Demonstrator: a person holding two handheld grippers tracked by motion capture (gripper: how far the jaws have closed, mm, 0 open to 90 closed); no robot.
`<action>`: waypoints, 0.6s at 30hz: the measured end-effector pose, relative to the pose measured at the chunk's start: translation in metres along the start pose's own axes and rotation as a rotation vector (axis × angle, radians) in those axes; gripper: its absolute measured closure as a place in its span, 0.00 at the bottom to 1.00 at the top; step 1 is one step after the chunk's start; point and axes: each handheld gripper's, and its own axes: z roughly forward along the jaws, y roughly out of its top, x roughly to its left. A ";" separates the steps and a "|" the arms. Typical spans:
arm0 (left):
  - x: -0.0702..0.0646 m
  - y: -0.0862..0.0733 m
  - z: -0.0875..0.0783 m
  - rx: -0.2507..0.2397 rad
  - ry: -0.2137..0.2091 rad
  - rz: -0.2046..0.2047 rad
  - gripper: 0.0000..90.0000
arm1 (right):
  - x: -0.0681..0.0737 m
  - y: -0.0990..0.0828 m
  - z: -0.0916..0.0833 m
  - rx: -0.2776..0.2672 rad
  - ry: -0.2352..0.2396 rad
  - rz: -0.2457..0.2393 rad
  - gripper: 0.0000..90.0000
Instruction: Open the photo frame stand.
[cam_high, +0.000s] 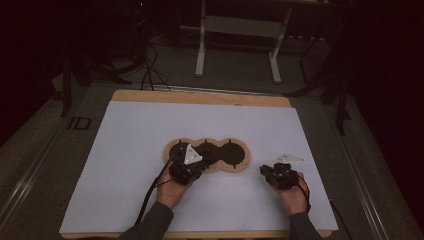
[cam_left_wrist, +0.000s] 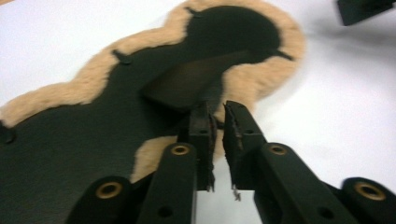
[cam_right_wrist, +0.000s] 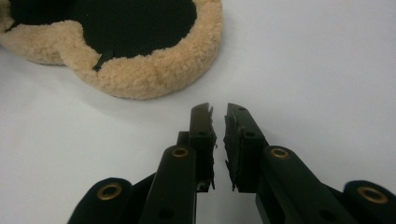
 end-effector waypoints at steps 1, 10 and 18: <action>-0.001 0.000 -0.002 -0.001 -0.010 0.012 0.89 | 0.000 0.000 0.000 -0.001 -0.002 0.001 0.89; -0.002 0.013 -0.017 -0.087 -0.003 0.083 0.73 | -0.004 0.000 0.000 -0.007 -0.019 0.032 0.83; 0.006 0.024 -0.008 -0.057 0.016 0.108 0.44 | -0.003 0.000 0.000 -0.004 -0.011 0.029 0.82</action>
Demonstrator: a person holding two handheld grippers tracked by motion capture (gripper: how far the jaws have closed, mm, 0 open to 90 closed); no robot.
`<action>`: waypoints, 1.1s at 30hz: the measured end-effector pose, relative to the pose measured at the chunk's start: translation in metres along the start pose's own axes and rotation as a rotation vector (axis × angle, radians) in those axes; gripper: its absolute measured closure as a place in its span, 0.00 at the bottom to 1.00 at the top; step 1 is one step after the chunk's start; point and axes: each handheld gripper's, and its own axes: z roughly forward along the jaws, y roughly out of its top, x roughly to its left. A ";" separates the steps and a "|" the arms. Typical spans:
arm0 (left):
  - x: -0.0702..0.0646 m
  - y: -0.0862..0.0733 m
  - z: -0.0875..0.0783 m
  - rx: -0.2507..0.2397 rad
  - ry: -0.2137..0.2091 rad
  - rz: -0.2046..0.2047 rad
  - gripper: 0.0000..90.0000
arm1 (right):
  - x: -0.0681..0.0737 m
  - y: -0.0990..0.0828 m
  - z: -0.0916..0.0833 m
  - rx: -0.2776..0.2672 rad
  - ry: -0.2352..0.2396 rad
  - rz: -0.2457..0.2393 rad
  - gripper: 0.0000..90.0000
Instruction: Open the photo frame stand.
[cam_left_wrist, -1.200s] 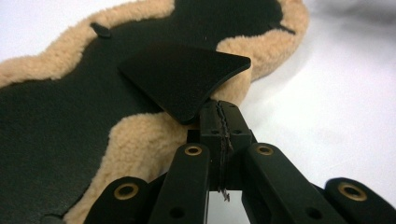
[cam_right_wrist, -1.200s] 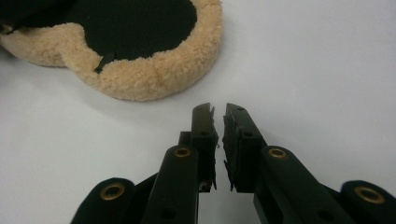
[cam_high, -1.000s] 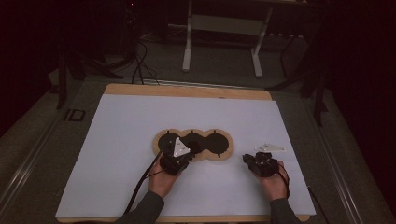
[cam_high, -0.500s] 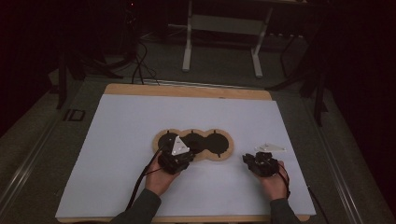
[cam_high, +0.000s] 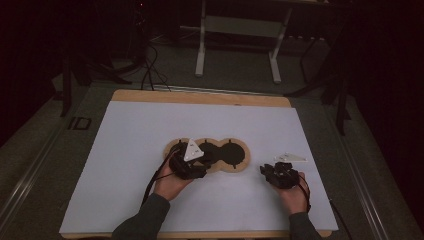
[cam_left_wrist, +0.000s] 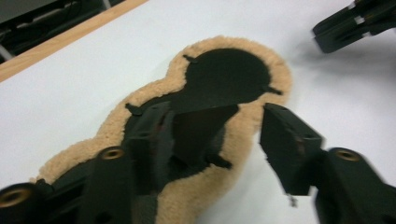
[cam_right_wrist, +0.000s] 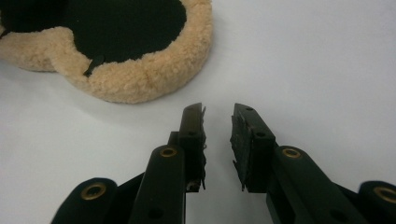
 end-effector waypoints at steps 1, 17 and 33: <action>0.000 0.000 0.013 0.041 0.035 0.040 0.42 | 0.000 0.000 0.000 0.001 0.003 0.002 0.81; 0.001 -0.003 0.045 0.132 0.109 0.147 0.64 | -0.003 -0.001 0.000 0.006 -0.002 0.026 0.79; -0.002 0.005 0.042 0.148 0.155 0.218 0.79 | -0.001 0.001 0.001 0.012 0.018 0.015 0.77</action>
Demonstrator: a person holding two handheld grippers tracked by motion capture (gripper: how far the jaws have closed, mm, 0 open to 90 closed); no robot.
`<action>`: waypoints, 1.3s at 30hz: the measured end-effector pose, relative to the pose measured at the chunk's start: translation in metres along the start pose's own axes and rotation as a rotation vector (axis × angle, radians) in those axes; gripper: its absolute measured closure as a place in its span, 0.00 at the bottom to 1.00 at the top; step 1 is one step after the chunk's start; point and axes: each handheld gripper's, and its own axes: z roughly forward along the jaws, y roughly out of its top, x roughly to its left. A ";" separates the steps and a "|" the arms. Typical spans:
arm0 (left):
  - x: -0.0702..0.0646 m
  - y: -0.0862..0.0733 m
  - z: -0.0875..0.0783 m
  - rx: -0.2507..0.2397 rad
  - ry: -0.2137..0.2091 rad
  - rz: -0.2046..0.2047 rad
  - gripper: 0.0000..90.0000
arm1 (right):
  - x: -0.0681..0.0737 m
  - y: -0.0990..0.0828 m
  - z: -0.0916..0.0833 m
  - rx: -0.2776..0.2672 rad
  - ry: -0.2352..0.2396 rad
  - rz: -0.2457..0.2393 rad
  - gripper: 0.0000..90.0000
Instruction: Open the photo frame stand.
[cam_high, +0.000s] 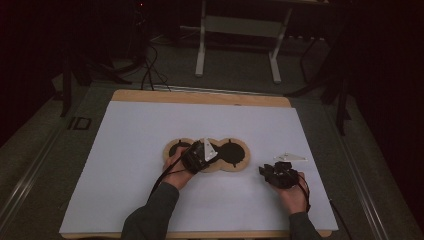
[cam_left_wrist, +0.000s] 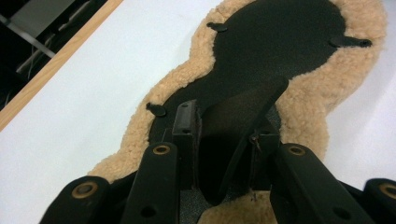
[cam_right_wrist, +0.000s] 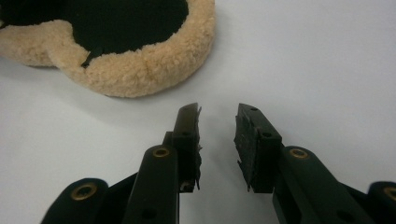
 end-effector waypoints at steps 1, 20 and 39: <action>0.000 0.000 0.000 0.000 0.003 0.001 0.80 | 0.000 0.000 0.000 -0.001 0.001 0.001 0.77; 0.006 -0.006 -0.012 -0.052 -0.013 -0.042 0.81 | 0.011 0.006 -0.007 -0.052 0.085 0.020 0.68; 0.005 -0.019 -0.027 -0.122 -0.034 -0.068 0.82 | 0.022 0.018 -0.011 -0.090 0.221 0.084 0.57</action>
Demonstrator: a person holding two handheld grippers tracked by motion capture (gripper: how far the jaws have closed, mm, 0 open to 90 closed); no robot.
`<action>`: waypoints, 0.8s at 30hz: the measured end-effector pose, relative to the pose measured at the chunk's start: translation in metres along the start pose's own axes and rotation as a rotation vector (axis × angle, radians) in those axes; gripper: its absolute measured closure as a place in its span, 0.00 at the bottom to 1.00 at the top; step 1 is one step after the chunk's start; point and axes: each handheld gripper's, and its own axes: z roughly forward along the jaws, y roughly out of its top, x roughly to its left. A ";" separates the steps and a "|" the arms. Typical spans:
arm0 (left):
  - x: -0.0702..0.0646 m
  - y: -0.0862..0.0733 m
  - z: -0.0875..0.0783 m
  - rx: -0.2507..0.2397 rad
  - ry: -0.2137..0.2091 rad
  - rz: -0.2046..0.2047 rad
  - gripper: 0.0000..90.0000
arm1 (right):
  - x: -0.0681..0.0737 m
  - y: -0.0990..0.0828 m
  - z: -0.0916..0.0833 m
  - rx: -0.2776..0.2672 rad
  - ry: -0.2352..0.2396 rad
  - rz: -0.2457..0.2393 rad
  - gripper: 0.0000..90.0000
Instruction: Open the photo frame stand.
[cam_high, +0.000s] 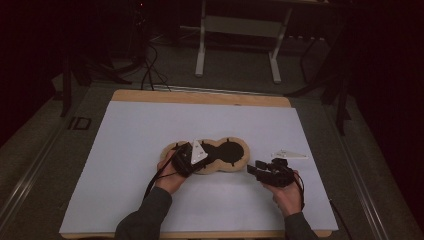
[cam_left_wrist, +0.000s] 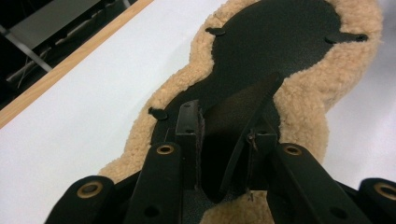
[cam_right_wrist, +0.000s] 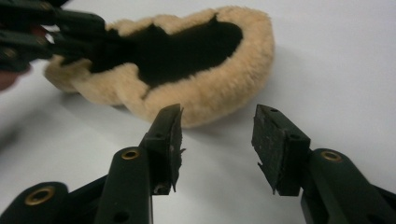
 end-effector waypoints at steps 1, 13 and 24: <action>-0.001 -0.001 -0.001 -0.004 -0.002 -0.005 0.82 | 0.001 0.002 0.001 -0.005 0.018 0.018 0.53; -0.006 -0.010 -0.010 -0.046 -0.007 -0.006 0.81 | 0.001 0.010 0.006 -0.020 0.048 0.085 0.38; -0.009 -0.019 -0.019 -0.105 -0.019 -0.038 0.81 | 0.003 0.014 0.019 -0.001 0.086 0.127 0.35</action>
